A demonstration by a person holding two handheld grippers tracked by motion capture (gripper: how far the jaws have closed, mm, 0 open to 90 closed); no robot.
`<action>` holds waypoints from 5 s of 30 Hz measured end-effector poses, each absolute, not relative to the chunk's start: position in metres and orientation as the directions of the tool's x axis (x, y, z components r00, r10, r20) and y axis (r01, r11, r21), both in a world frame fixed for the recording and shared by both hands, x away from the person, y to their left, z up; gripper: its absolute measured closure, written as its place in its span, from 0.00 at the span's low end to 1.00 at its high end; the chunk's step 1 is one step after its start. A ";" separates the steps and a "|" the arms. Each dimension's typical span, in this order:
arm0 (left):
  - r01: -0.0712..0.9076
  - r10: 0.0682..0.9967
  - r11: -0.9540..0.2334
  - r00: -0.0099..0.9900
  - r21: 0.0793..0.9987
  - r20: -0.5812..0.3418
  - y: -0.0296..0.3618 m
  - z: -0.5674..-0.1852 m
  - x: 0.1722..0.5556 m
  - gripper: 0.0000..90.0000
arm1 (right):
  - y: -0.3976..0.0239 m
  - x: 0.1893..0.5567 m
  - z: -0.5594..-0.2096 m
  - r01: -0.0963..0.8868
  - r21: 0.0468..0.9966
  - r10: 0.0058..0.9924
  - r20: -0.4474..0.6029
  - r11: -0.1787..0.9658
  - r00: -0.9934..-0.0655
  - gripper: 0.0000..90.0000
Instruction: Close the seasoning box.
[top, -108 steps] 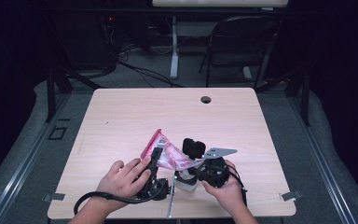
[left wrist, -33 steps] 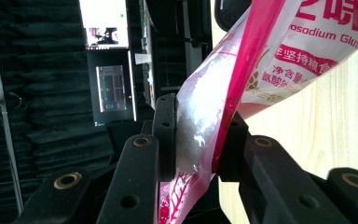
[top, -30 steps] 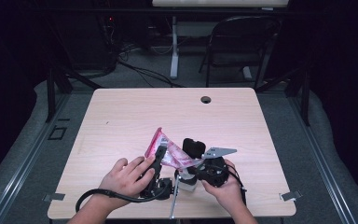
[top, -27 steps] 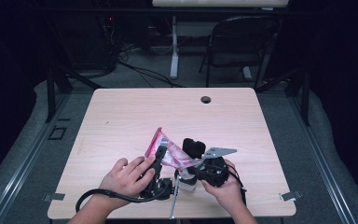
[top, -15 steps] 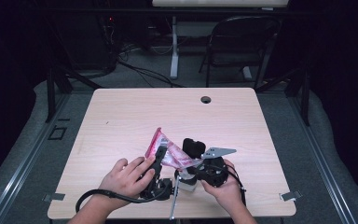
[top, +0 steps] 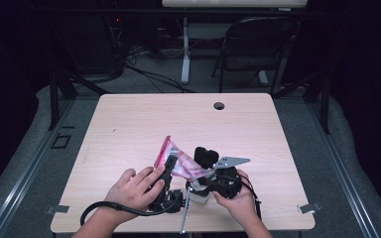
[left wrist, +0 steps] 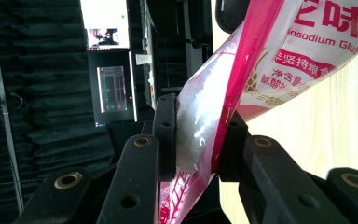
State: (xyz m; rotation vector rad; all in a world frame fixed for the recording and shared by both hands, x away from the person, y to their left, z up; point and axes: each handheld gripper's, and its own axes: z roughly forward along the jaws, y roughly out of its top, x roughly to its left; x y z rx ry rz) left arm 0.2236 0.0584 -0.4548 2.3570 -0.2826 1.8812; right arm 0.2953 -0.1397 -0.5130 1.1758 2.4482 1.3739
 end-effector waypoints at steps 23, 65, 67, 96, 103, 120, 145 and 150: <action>-0.216 -0.078 -0.976 0.210 -0.032 0.975 0.057 -0.454 0.223 0.83 | -0.137 0.296 -0.513 0.577 0.762 0.668 0.269 0.294 -0.694 1.00; -0.227 -0.083 -0.973 0.202 -0.036 0.976 0.053 -0.449 0.222 0.83 | -0.136 0.297 -0.513 0.576 0.769 0.667 0.277 0.278 -0.692 1.00; -0.227 -0.083 -0.973 0.203 -0.035 0.976 0.053 -0.449 0.222 0.83 | -0.136 0.297 -0.513 0.576 0.768 0.667 0.277 0.279 -0.692 1.00; -0.237 -0.088 -0.971 0.202 -0.038 0.975 0.051 -0.449 0.220 0.84 | -0.134 0.296 -0.513 0.563 0.769 0.664 0.253 0.303 -0.703 1.00; -0.240 -0.086 -0.970 0.205 -0.035 0.975 0.051 -0.449 0.220 0.84 | -0.134 0.296 -0.513 0.564 0.769 0.665 0.255 0.300 -0.702 1.00; -0.246 -0.106 -0.968 0.196 -0.056 0.975 0.047 -0.447 0.220 0.84 | -0.134 0.297 -0.513 0.565 0.770 0.669 0.256 0.295 -0.698 1.00; -0.249 -0.110 -0.967 0.199 -0.058 0.974 0.044 -0.447 0.220 0.84 | -0.134 0.298 -0.514 0.570 0.769 0.671 0.263 0.288 -0.693 1.00; -0.250 -0.110 -0.966 0.197 -0.059 0.974 0.045 -0.447 0.221 0.84 | -0.134 0.298 -0.514 0.569 0.772 0.672 0.262 0.285 -0.693 1.00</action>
